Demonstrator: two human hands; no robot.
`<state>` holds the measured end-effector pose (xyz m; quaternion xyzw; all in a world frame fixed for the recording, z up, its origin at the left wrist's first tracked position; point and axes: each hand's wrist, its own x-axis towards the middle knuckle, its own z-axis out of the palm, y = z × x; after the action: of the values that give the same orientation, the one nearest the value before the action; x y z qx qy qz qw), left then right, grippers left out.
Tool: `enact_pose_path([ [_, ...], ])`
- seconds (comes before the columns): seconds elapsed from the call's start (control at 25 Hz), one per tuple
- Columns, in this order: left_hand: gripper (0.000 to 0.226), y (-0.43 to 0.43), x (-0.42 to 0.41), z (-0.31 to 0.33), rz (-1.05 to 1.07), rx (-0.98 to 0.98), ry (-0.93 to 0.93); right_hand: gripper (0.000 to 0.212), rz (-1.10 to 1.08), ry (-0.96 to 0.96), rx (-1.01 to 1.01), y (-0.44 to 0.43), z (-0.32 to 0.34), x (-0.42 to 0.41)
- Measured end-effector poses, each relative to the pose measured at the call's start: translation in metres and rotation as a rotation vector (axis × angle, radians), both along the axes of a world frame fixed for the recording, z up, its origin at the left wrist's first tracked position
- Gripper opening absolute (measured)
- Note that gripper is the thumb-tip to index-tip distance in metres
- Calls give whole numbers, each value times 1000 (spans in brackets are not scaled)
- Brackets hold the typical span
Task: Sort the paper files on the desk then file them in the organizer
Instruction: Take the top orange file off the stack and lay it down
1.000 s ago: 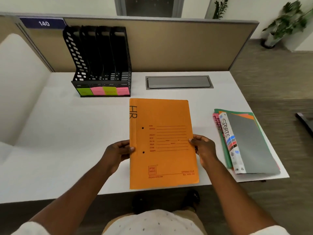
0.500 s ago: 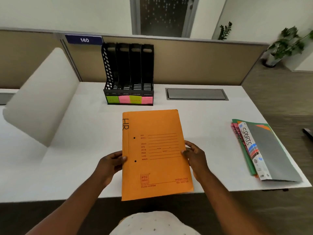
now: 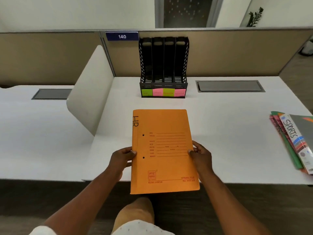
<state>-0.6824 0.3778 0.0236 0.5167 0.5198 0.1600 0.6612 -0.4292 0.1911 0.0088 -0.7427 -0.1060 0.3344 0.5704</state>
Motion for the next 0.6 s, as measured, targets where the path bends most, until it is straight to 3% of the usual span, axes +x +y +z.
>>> enact_pose_path([
  [0.28,23,104,-36,-39,32,-11,85,34,-52,-53,-147,95,-27,-51],
  [0.48,9,172,-67,-74,-11,13,299,42,23,-105,-300,179,-50,-91],
  [0.6,7,196,-76,-83,-134,152,456,51,109,-149,-400,218,-58,-105],
])
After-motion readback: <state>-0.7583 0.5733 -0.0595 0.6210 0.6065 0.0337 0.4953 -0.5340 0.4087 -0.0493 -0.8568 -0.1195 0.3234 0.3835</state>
